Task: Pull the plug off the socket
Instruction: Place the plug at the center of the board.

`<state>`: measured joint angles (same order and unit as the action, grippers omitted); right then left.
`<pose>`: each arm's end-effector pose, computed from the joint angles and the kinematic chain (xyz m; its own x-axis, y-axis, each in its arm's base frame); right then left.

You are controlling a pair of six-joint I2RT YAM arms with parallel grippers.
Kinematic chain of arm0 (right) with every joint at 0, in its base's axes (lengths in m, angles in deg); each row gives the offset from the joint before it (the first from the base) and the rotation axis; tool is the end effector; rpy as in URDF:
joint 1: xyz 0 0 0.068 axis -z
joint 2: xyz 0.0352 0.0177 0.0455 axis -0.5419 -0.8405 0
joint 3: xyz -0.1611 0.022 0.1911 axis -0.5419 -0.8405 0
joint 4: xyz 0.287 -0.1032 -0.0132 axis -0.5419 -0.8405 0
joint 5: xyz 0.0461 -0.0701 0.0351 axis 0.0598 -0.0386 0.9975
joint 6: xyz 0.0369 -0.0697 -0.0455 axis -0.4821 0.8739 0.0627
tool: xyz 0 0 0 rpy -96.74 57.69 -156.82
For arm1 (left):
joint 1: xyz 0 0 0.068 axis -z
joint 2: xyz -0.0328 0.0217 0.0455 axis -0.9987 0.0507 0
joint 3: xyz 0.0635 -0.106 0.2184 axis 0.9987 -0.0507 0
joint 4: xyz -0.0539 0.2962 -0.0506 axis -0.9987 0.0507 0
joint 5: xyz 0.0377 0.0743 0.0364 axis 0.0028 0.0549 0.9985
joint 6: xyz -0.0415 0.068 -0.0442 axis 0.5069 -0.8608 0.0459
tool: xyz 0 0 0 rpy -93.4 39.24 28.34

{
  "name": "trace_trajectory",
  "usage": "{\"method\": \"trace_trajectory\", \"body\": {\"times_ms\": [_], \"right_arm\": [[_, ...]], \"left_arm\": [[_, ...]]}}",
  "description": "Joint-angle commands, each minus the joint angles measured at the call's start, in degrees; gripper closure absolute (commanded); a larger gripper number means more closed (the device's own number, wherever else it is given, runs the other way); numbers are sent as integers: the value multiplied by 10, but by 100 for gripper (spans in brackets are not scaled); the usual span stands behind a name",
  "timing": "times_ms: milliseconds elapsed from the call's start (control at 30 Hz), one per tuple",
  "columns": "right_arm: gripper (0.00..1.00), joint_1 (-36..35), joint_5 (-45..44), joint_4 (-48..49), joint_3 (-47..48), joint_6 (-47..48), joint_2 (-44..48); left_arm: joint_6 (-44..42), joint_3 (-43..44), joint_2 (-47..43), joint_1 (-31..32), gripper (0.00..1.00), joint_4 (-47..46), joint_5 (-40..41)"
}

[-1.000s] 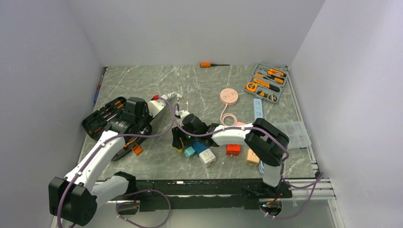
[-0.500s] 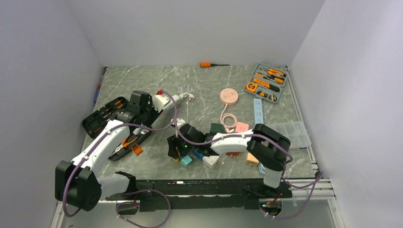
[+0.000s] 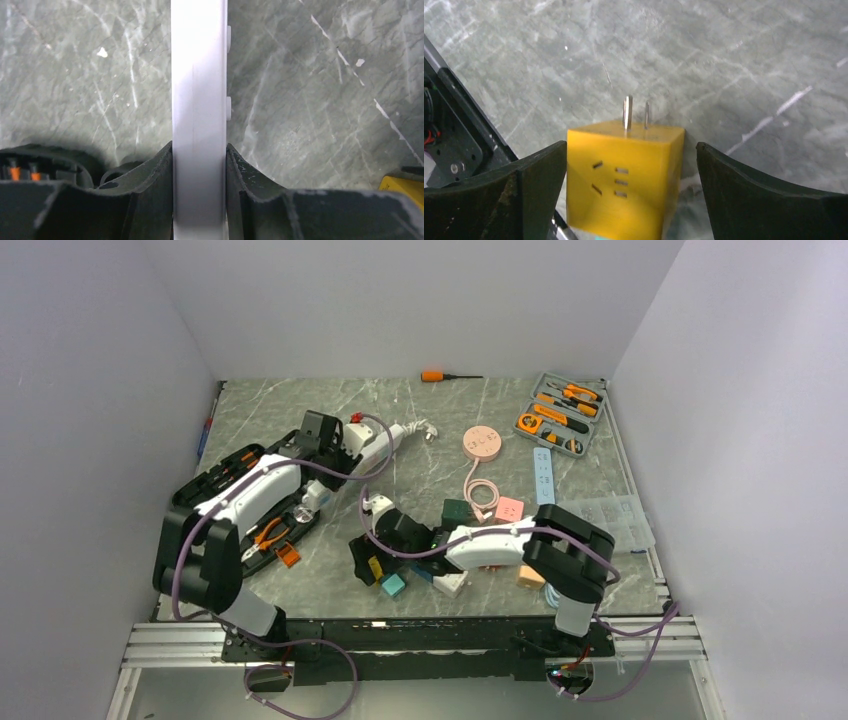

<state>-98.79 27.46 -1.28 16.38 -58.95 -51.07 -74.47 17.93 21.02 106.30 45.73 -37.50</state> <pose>0.1769 0.3941 0.0681 -0.6669 -0.3149 -0.6753 -0.6710 0.6479 0.3605 0.3647 -0.1332 0.1655 -0.5508 0.5880 -0.5924 0.6221 0.7624 0.1783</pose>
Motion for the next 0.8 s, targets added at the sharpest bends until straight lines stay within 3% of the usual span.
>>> {"method": "trace_trajectory", "body": {"times_ms": [0, 133, 300, 367, 433, 500, 667, 767], "right_arm": [[0, -4, -43, -66, -12, 23, 80], [0, -4, -78, -117, -21, 32, 156], [0, 3, -125, -185, -45, 24, 243], [0, 9, -138, -215, -54, 17, 264], [1, 10, -149, -244, -65, 5, 287], [3, 10, -156, -273, -80, -15, 312], [23, 8, -152, -319, -145, -84, 368], [19, 9, -160, -327, -179, -109, 390]], "left_arm": [[23, 46, 34, 8, 82, 5, -44], [31, 62, 56, 9, 74, 18, -55], [27, 59, 56, 10, 51, 33, -55], [25, 67, 50, 10, 34, 48, -50], [24, 88, 36, 9, 2, 79, -49], [23, 121, 18, 9, 1, 128, -47], [-8, 225, -46, 1, 1, 272, -73], [-16, 259, -81, 0, 1, 322, -79]]}}
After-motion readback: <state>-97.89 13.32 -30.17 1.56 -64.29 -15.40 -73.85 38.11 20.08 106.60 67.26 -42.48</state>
